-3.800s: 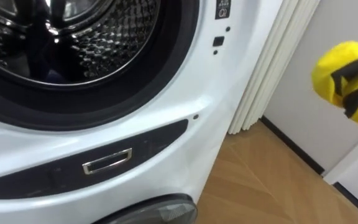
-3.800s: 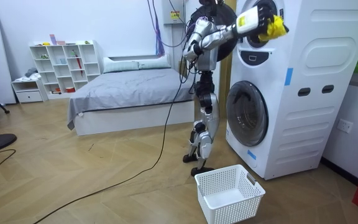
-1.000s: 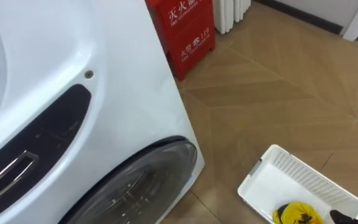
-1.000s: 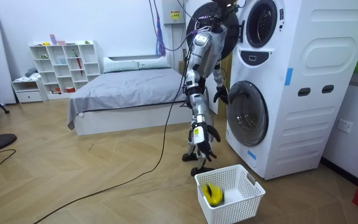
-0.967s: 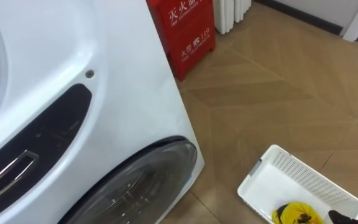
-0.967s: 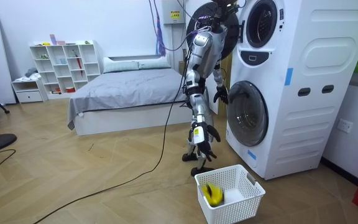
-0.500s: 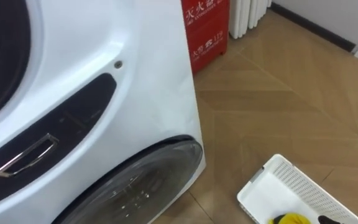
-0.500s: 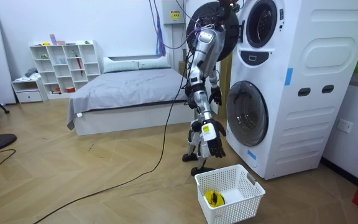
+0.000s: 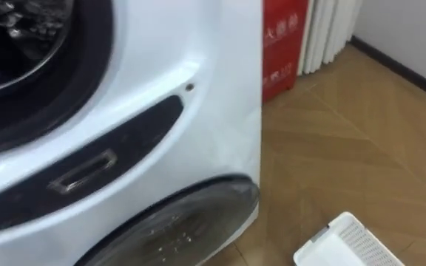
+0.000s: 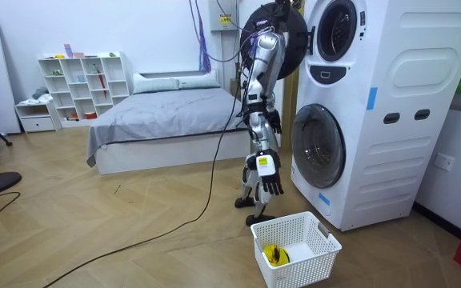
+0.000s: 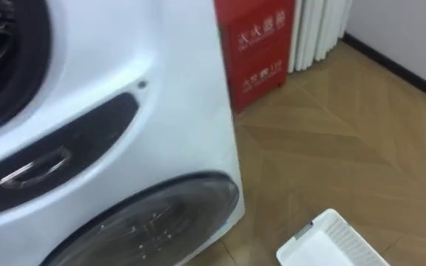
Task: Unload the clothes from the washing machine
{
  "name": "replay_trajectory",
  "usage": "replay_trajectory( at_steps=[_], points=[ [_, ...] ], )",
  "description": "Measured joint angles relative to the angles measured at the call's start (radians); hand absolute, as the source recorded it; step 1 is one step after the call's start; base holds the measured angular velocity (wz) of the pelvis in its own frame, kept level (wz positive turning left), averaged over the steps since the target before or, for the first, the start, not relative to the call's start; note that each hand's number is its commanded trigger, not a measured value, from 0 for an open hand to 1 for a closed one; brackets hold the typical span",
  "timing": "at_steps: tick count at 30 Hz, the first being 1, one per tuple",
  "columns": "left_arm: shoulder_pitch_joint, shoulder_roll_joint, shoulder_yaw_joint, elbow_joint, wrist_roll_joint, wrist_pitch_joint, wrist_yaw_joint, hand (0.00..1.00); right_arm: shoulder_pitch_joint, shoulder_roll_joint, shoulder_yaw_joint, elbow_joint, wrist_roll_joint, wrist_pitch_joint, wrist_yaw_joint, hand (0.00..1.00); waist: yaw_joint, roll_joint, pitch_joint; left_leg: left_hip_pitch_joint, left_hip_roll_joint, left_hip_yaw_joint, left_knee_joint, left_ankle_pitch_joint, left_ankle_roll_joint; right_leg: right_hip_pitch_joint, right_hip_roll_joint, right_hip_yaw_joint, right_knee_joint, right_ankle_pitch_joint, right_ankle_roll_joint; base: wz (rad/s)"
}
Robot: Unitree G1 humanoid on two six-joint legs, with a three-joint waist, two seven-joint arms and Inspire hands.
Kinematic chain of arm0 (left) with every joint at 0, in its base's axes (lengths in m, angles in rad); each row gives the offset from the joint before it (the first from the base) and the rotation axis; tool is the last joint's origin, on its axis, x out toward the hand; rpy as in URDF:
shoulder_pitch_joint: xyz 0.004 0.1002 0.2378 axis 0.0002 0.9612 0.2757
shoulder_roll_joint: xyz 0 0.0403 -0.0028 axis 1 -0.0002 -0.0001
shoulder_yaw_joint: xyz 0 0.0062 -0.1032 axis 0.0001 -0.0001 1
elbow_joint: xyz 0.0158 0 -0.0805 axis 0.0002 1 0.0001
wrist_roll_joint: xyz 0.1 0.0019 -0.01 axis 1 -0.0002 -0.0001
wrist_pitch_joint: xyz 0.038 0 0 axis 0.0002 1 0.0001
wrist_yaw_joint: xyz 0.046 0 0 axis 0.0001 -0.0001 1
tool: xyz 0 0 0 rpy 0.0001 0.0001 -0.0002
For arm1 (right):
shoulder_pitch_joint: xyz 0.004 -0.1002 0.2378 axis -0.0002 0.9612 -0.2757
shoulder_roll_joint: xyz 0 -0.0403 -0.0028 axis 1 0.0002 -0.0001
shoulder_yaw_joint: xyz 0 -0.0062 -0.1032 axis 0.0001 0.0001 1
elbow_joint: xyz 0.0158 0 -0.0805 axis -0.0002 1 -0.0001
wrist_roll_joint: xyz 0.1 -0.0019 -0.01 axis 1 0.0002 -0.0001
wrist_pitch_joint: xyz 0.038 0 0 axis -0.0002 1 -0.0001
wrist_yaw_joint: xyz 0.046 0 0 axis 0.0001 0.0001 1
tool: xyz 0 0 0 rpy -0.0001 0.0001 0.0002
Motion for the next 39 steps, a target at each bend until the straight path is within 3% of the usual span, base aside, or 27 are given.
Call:
replay_trajectory(
  at_steps=[2, 4, 7, 10, 14, 19, 27, 39],
  points=[
    [0.012, -0.003, 0.006, -0.007, 0.002, 0.005, 0.004, 0.0, 0.031, 0.025, 0.026, 0.005, -0.02, 0.014, 0.009, 0.0, 0.019, -0.005, -0.0062, 0.023, 0.011, -0.024, -0.004, 0.0, 0.0, 0.047, -0.003, -0.028, -0.037, 0.003, -0.002, 0.39],
    [0.012, -0.013, 0.021, -0.003, -0.009, 0.01, 0.014, 0.0, 0.037, 0.058, 0.08, 0.024, -0.029, 0.028, 0.031, 0.0, 0.043, -0.026, -0.0015, 0.06, 0.014, -0.047, -0.008, 0.0, -0.001, 0.1, -0.009, -0.06, -0.069, 0.005, -0.003, 0.37],
    [0.008, -0.032, 0.042, -0.004, -0.007, 0.022, 0.028, 0.0, 0.023, 0.091, 0.123, 0.05, -0.045, 0.049, 0.066, 0.0, 0.077, -0.052, -0.0055, 0.089, 0.014, -0.075, -0.014, 0.0, -0.001, 0.156, -0.015, -0.093, -0.107, 0.007, -0.001, 0.37],
    [0.023, -0.049, 0.073, -0.005, -0.009, 0.027, 0.031, 0.0, 0.002, 0.116, 0.129, 0.065, -0.077, 0.062, 0.101, 0.0, 0.085, -0.069, -0.0039, 0.13, 0.014, -0.121, -0.029, 0.0, -0.001, 0.238, -0.019, -0.137, -0.172, 0.017, 0.001, 0.49],
    [0.03, -0.047, 0.102, -0.007, -0.009, 0.035, 0.034, 0.0, -0.01, 0.128, 0.158, 0.086, -0.083, 0.072, 0.121, 0.0, 0.108, -0.088, -0.0064, 0.158, 0.013, -0.146, -0.031, 0.0, -0.001, 0.298, -0.027, -0.172, -0.214, 0.02, 0.002, 0.32],
    [0.035, -0.052, 0.179, -0.01, -0.007, 0.039, 0.031, 0.0, -0.023, 0.145, 0.173, 0.112, -0.114, 0.072, 0.134, 0.0, 0.135, -0.111, 0.003, 0.189, 0.011, -0.207, -0.041, 0.0, -0.001, 0.363, -0.031, -0.222, -0.241, 0.024, 0.003, 0.25],
    [0.052, -0.064, 0.243, -0.009, 0.032, 0.069, 0.03, 0.0, -0.036, 0.146, 0.172, 0.113, -0.189, 0.102, 0.143, 0.0, 0.16, -0.113, 0.0038, 0.207, 0.01, -0.24, -0.047, 0.0, -0.001, 0.403, -0.035, -0.28, -0.256, 0.024, 0.003, 0.18],
    [0.069, -0.065, 0.246, -0.01, 0.053, 0.11, 0.031, 0.0, -0.05, 0.15, 0.172, 0.118, -0.234, 0.124, 0.149, 0.0, 0.163, -0.112, 0.0045, 0.206, -0.003, -0.271, -0.039, -0.001, 0.0, 0.413, -0.042, -0.283, -0.268, 0.015, 0.011, 0.08]
  ],
)
